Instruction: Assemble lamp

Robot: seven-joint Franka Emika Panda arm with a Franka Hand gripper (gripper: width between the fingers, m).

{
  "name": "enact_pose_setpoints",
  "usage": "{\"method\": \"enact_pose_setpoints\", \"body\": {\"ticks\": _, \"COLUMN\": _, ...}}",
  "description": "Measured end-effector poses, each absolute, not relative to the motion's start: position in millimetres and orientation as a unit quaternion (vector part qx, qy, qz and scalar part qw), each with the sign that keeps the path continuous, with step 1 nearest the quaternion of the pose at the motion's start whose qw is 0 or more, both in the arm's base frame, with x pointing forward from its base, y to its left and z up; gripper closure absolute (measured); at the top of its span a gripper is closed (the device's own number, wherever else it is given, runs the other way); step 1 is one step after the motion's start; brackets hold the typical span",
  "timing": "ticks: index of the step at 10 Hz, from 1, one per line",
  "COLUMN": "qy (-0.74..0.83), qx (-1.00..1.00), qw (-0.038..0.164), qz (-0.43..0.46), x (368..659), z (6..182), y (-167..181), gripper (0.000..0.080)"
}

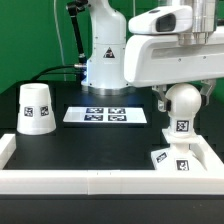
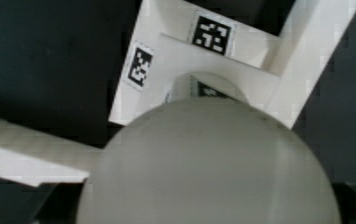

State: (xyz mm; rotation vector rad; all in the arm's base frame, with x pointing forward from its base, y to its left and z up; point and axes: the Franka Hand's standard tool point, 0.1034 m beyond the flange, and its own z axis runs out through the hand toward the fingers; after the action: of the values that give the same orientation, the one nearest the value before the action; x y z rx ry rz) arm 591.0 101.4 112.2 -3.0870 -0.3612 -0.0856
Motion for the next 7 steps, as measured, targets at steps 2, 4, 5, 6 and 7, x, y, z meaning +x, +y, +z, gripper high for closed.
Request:
{"method": "enact_pose_setpoints", "body": {"ticks": 2, "qy": -0.021, "qx": -0.999, "qw": 0.018, "qz": -0.026, "x": 590.9, "z": 111.8, "y": 99.3, "gripper": 0.022}}
{"method": "enact_pose_setpoints", "body": {"ticks": 4, "qy": 0.075, "qx": -0.997, "qw": 0.019, "qz": -0.025, "x": 590.7, "z": 112.0, "y": 98.0, "gripper": 0.022}}
{"method": "enact_pose_setpoints", "body": {"ticks": 5, "qy": 0.1, "qx": -0.995, "qw": 0.02, "qz": -0.024, "x": 590.8, "z": 111.9, "y": 97.6, "gripper": 0.022}}
{"method": "enact_pose_setpoints", "body": {"ticks": 6, "qy": 0.121, "qx": -0.992, "qw": 0.021, "qz": -0.023, "x": 591.0, "z": 111.9, "y": 97.0, "gripper": 0.022}}
{"method": "enact_pose_setpoints", "body": {"ticks": 7, "qy": 0.14, "qx": -0.99, "qw": 0.021, "qz": -0.023, "x": 591.0, "z": 111.9, "y": 96.9, "gripper": 0.022}}
